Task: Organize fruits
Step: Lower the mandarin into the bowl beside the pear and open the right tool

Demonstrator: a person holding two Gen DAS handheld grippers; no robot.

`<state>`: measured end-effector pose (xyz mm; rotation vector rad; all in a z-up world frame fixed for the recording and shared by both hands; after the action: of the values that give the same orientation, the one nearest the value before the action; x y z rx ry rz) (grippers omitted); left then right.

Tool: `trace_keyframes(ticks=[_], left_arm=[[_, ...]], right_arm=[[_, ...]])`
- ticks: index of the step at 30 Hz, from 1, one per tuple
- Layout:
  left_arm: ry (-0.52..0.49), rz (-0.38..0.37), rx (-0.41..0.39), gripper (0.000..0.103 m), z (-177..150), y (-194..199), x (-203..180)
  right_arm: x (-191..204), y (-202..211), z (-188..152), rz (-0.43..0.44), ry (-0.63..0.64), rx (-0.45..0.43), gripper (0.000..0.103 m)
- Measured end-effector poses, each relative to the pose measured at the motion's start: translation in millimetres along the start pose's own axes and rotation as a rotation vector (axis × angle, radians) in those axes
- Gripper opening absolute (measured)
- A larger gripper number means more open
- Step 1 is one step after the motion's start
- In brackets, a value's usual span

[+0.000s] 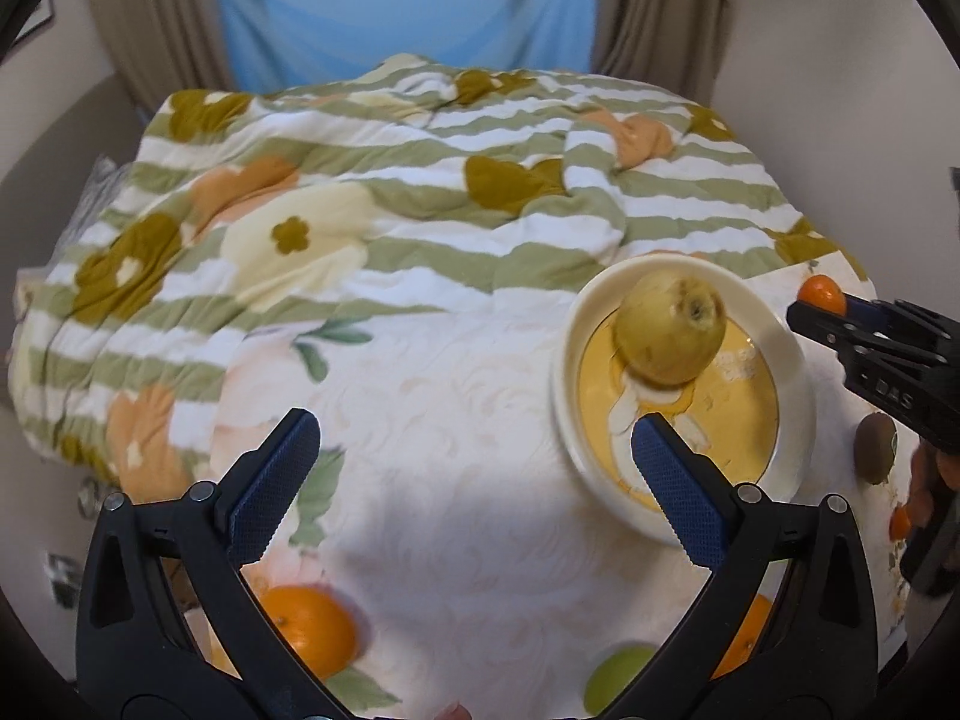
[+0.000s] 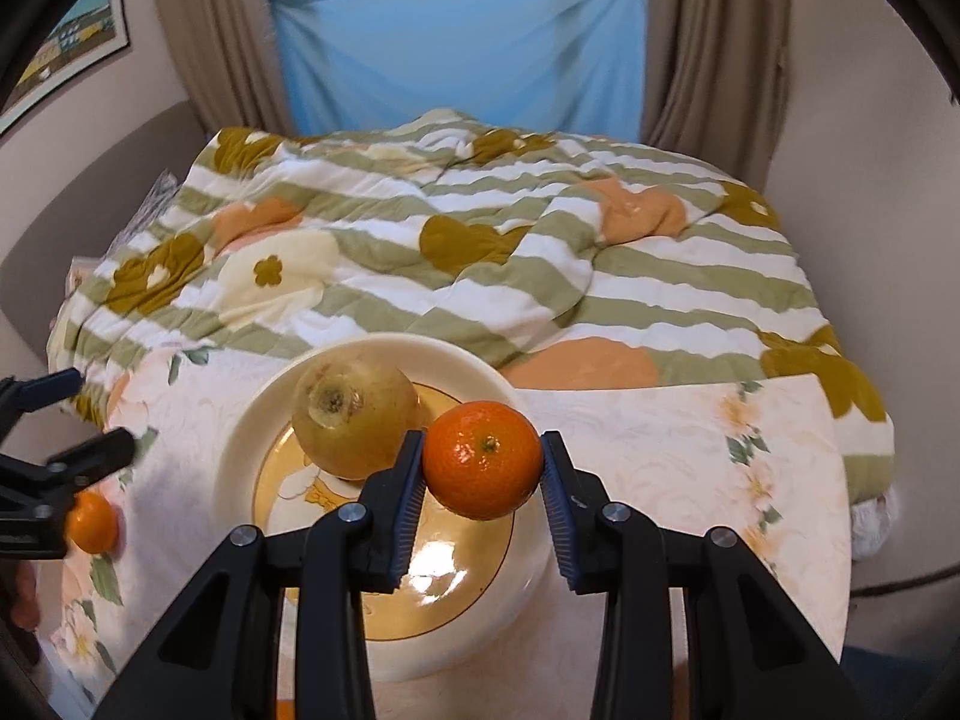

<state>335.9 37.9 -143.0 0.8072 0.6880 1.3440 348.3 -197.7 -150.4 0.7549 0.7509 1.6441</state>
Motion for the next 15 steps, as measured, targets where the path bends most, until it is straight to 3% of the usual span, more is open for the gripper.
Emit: trace_keyframes(ticks=[8,13,15], left_arm=[[0.072,0.043,0.032,0.103,-24.1,-2.2,13.8],[0.099,0.054,0.047,0.103,-33.7,-5.3,15.5],[0.097,0.059,0.052,0.103,-35.3,-7.0,14.5]], right_arm=[[4.8,-28.1,-2.0,0.050,0.122,0.027,0.035],[9.5,-36.1,-2.6,0.028,0.212,0.031,0.035],[10.6,-35.8,-1.6,0.026,0.224,0.023,0.046]])
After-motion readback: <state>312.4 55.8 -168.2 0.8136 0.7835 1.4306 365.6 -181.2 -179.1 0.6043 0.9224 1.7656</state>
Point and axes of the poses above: each gripper's, at about its wrist camera, not at the fingertips, and y roughly against the way its jaws point, x to its left, z to its top, the point moved 4 cm from there along -y, roughly the way its jaws point, and after that the axes turned 1 degree about -y, right-handed, at the moved point
